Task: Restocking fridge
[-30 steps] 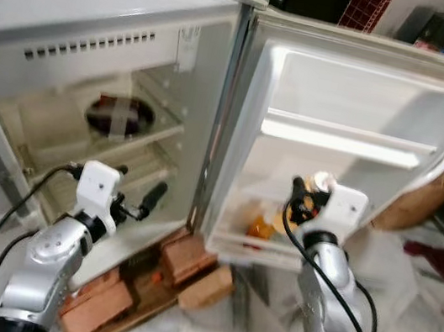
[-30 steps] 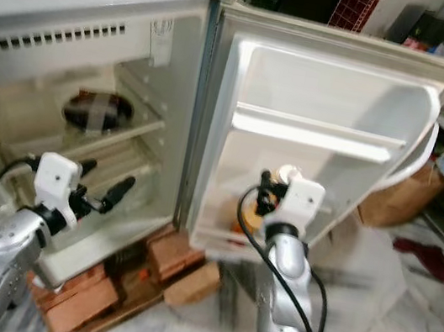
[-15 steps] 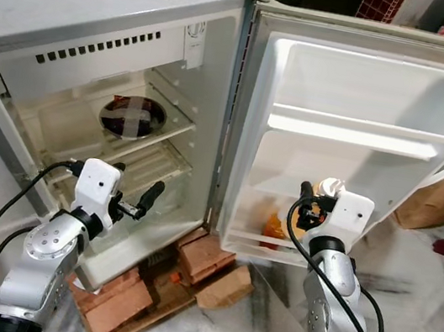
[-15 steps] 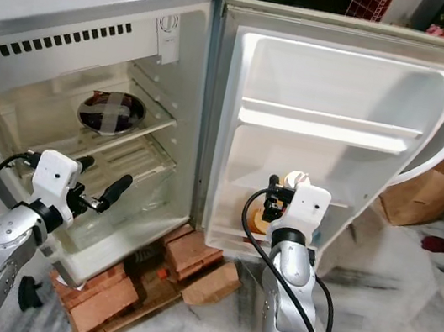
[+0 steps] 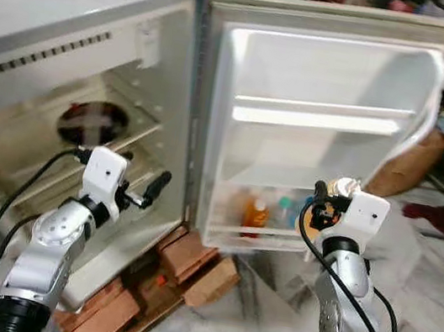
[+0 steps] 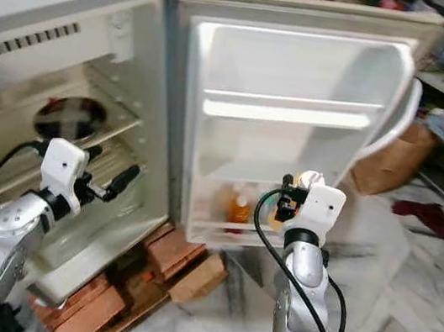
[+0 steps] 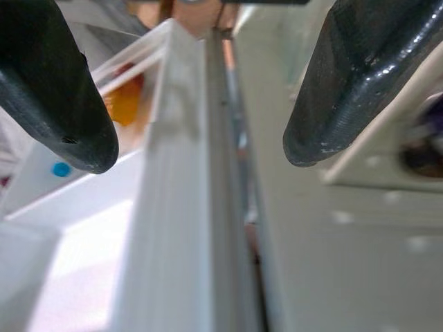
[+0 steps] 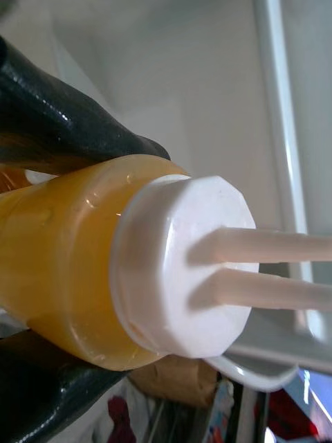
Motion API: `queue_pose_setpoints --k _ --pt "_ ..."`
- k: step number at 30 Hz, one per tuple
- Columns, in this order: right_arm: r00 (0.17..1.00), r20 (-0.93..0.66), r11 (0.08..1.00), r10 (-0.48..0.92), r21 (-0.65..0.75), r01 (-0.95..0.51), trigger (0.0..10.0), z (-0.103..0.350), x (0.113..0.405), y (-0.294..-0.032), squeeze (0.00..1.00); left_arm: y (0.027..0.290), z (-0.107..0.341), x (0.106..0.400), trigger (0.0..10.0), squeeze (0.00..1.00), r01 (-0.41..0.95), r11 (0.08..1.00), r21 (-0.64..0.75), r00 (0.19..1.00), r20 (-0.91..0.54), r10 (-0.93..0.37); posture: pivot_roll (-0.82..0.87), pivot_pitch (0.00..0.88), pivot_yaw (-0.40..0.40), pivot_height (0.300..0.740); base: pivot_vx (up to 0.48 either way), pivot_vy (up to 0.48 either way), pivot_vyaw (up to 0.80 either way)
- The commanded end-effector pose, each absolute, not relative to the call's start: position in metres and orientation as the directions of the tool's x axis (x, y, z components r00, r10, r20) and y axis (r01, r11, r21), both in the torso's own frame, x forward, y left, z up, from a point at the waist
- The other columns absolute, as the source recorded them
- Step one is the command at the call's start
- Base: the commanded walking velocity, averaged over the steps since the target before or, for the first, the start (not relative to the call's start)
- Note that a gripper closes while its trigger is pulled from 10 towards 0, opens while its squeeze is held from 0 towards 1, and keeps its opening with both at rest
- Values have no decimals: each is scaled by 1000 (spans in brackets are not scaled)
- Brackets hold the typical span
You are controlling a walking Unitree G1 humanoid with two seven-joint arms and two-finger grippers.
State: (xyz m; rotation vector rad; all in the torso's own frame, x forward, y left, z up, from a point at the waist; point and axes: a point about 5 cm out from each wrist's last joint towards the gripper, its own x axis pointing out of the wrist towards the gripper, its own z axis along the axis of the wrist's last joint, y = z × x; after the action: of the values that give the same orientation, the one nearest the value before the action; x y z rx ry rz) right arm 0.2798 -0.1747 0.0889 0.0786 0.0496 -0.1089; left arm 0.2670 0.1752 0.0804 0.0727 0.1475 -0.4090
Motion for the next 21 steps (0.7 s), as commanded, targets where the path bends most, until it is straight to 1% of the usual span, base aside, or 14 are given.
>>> queue_pose_setpoints --k 1,3,8,10,15,21 --pt "994 -26 992 -103 68 104 10000 96 284 -176 0 171 83 267 10000 0 419 907 44 901 -142 -410 -8 0 -40 740 285 0 -800" --pt "995 -31 993 -91 70 93 10000 95 284 -174 0 171 81 263 10000 0 414 910 36 903 -145 -405 -1 0 -53 740 287 0 -800" --pt "997 -42 995 -64 70 67 10000 93 283 -169 0 173 79 259 10000 0 399 917 23 908 -151 -391 2 0 -62 740 291 0 0" --pt "997 -50 996 -52 70 55 10000 91 282 -167 0 172 78 258 10000 0 396 918 25 909 -154 -388 3 0 -66 740 0 0 0" --pt "998 -51 997 -21 71 25 10000 91 282 -164 0 172 77 256 10000 0 388 921 20 912 -151 -381 2 0 -71 740 243 0 0" --pt "999 -50 996 14 87 -9 10000 92 282 -161 0 173 76 255 10000 0 368 929 22 920 -156 -361 4 0 -78 740 0 0 0"
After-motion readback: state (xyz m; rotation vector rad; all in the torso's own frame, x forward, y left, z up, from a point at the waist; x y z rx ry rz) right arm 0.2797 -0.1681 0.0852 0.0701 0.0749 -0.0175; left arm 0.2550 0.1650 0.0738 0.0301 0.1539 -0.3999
